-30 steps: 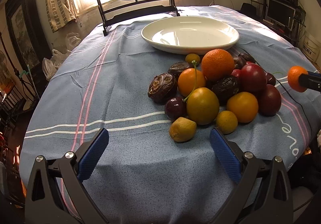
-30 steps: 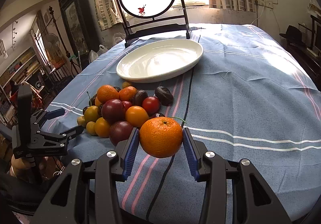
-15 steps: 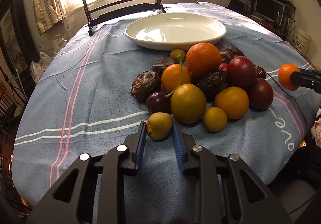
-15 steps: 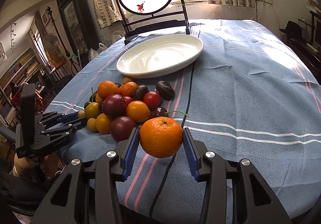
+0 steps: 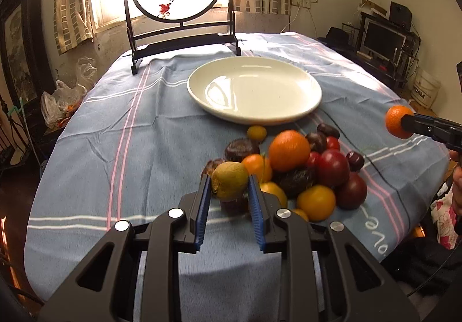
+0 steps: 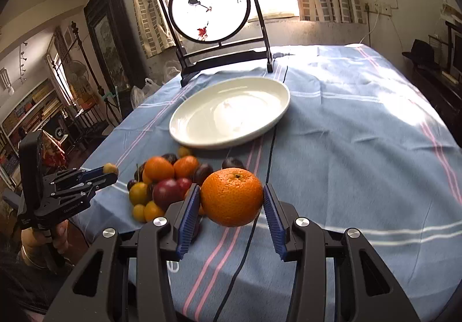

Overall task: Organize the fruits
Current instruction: 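Lower both fruits onto the white plate and open both tools, then grasp a red plum with the right tool while the left tool grasps a dark cherry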

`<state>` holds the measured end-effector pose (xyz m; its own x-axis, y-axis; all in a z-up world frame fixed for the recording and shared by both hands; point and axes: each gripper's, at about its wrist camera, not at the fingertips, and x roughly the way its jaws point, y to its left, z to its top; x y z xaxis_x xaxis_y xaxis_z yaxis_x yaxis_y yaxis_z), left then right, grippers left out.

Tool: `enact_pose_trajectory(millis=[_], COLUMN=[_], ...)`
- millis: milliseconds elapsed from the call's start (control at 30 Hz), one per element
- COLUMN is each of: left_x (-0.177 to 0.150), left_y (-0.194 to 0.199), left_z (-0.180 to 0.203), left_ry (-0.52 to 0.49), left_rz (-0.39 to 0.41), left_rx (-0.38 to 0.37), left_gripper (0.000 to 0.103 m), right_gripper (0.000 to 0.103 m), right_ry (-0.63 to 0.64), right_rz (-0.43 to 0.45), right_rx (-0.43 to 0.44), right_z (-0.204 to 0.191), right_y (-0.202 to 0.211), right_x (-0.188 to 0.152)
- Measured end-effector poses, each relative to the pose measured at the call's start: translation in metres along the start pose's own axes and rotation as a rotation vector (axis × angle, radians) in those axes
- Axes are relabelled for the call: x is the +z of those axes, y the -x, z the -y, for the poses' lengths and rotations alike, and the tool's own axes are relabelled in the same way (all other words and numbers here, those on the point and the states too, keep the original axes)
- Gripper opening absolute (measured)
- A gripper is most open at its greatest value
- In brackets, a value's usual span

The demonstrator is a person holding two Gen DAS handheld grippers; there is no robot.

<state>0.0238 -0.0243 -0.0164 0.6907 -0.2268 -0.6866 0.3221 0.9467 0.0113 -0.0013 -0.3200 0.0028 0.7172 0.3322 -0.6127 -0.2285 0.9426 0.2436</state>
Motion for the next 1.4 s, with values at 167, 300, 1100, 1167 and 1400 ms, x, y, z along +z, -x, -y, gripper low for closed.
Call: enact_pose_trajectory(millis=[167, 300, 1100, 1167, 1400], left_x=[0.058, 0.108, 0.104, 0.073, -0.013], left_y=[-0.032, -0.089, -0.089, -0.065, -0.018], left_z=[0.005, -0.001, -0.015, -0.006, 0.014], left_ry=[-0.043, -0.021, 0.0, -0.054, -0.124], left_rz=[0.009, -0.043, -0.041, -0.035, -0.046], left_rx=[-0.048, -0.068, -0.078, -0.064, -0.076], left_gripper=[0.026, 0.026, 0.076, 0.079, 0.079], right_gripper=[0.045, 0.045, 0.067, 0.067, 0.067], right_ry=[0.022, -0.026, -0.011, 0.009, -0.004], right_rz=[0.046, -0.007, -0.023, -0.013, -0.051], right_rx=[0.034, 0.061, -0.024, -0.029, -0.025], right_z=[0.004, 0.016, 0.019, 0.013, 0.003], right_y=[-0.02, -0.078, -0.091, -0.07, -0.038], right_x=[0.067, 0.112, 0.076, 0.053, -0.018])
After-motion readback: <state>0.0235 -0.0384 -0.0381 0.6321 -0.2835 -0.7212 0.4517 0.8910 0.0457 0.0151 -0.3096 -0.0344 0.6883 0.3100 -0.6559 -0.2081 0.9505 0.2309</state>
